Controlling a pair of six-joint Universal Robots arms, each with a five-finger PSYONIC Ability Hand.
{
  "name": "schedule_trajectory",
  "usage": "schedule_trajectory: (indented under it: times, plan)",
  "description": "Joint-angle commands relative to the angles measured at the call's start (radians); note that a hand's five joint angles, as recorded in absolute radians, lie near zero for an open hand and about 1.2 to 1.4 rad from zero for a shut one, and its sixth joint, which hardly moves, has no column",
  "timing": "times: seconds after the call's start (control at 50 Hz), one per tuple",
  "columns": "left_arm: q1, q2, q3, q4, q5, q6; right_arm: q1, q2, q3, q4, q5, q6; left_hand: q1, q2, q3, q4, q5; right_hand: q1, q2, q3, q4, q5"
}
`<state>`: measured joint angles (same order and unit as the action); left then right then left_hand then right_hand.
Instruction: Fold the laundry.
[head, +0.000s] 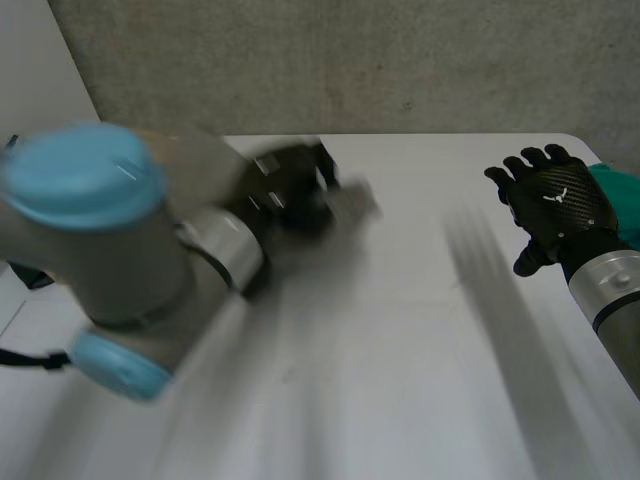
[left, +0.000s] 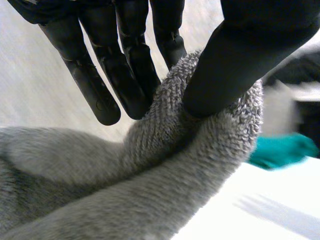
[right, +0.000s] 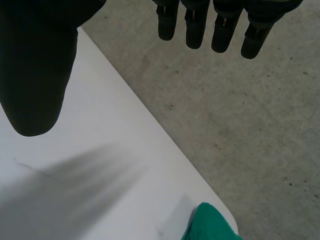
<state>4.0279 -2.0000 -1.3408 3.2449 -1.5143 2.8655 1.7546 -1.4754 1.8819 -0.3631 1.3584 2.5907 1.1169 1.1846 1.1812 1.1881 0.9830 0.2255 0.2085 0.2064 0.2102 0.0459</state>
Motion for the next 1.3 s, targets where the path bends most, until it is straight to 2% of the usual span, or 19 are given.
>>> schedule_trajectory:
  times: [0.02, 0.12, 0.18, 0.26, 0.32, 0.34, 0.4, 0.42, 0.5, 0.54, 0.64, 0.74, 0.78, 0.92, 1.06, 1.18, 1.24, 1.3]
  plan:
    - [-0.119, -0.215, 0.043, -0.06, 0.002, -0.071, -0.018, 0.018, 0.008, 0.006, -0.002, 0.009, -0.488, -0.556, -0.552, -0.559, -0.529, -0.051, -0.034, -0.032, -0.036, -0.046]
    - [-0.101, -0.139, 0.098, -0.123, -0.003, -0.066, -0.018, 0.035, -0.001, 0.068, -0.002, 0.032, -0.721, -0.788, -0.785, -0.792, -0.761, -0.051, -0.034, -0.032, -0.036, -0.046]
    - [-0.066, -0.07, 0.106, -0.125, 0.0, -0.058, -0.014, 0.035, -0.013, 0.142, -0.004, 0.049, -0.774, -0.842, -0.838, -0.845, -0.815, -0.051, -0.034, -0.032, -0.036, -0.046]
    - [0.005, 0.006, 0.117, -0.112, 0.006, 0.026, -0.009, 0.034, -0.039, 0.266, -0.004, 0.107, -0.792, -0.86, -0.856, -0.863, -0.832, -0.051, -0.034, -0.032, -0.036, -0.046]
    - [0.042, 0.006, 0.138, -0.105, 0.009, 0.176, -0.003, 0.034, -0.058, 0.37, -0.008, 0.176, -0.821, -0.889, -0.885, -0.892, -0.862, -0.051, -0.034, -0.032, -0.036, -0.046]
    - [0.051, -0.006, 0.152, -0.102, 0.019, 0.271, 0.0, 0.034, -0.061, 0.395, -0.01, 0.19, -0.821, -0.889, -0.885, -0.892, -0.862, -0.051, -0.034, -0.032, -0.036, -0.046]
    - [0.063, -0.045, 0.169, -0.105, 0.039, 0.434, 0.022, 0.034, -0.055, 0.458, -0.027, 0.232, -0.868, -0.936, -0.932, -0.939, -0.908, -0.051, -0.034, -0.032, -0.036, -0.046]
    - [0.086, -0.071, 0.175, -0.112, 0.046, 0.53, 0.029, 0.034, -0.05, 0.463, -0.03, 0.235, -0.877, -0.945, -0.941, -0.948, -0.917, -0.051, -0.034, -0.032, -0.036, -0.046]
    - [0.173, -0.111, 0.135, -0.135, 0.017, 0.684, 0.092, 0.046, -0.035, 0.414, -0.038, 0.229, -0.865, -0.933, -0.93, -0.937, -0.906, -0.051, -0.034, -0.032, -0.036, -0.046]
    - [0.197, -0.108, 0.103, -0.135, -0.007, 0.677, 0.112, 0.061, -0.036, 0.351, -0.035, 0.221, -0.856, -0.924, -0.921, -0.928, -0.897, -0.051, -0.034, -0.032, -0.036, -0.046]
    - [0.29, -0.097, 0.02, -0.122, -0.098, 0.552, 0.137, 0.119, -0.084, 0.251, -0.028, 0.137, -0.859, -0.927, -0.924, -0.931, -0.9, -0.051, -0.034, -0.032, -0.036, -0.046]
    - [0.367, -0.086, -0.047, -0.131, -0.095, 0.442, 0.192, 0.243, -0.243, 0.231, -0.018, -0.001, -0.859, -0.927, -0.924, -0.931, -0.9, -0.051, -0.034, -0.032, -0.036, -0.046]
    - [0.397, -0.083, -0.084, -0.132, -0.078, 0.411, 0.215, 0.294, -0.309, 0.236, -0.015, -0.007, -0.859, -0.927, -0.924, -0.931, -0.9, -0.051, -0.034, -0.032, -0.036, -0.046]
    - [0.436, -0.02, -0.21, -0.117, -0.009, 0.4, 0.264, 0.536, -0.633, 0.269, 0.033, 0.034, -0.856, -0.924, -0.921, -0.928, -0.897, -0.051, -0.034, -0.032, -0.036, -0.046]
    - [0.445, 0.081, -0.33, -0.109, 0.023, 0.399, 0.269, 0.849, -1.056, 0.418, 0.042, 0.222, -0.865, -0.933, -0.929, -0.936, -0.906, -0.051, -0.034, -0.032, -0.036, -0.046]
    - [0.441, 0.174, -0.416, -0.053, 0.055, 0.399, 0.269, 1.026, -1.316, 0.521, 0.039, 0.327, -0.862, -0.93, -0.927, -0.933, -0.903, -0.017, 0.0, 0.002, -0.002, -0.012]
    - [0.441, 0.208, -0.442, -0.022, 0.057, 0.4, 0.269, 1.09, -1.409, 0.546, 0.041, 0.344, -0.862, -0.93, -0.927, -0.933, -0.903, 0.053, 0.07, 0.072, 0.068, 0.058]
    - [0.441, 0.23, -0.454, -0.001, 0.057, 0.4, 0.269, 1.129, -1.468, 0.543, 0.048, 0.347, -0.862, -0.93, -0.927, -0.933, -0.903, 0.375, 0.392, 0.394, 0.39, 0.38]
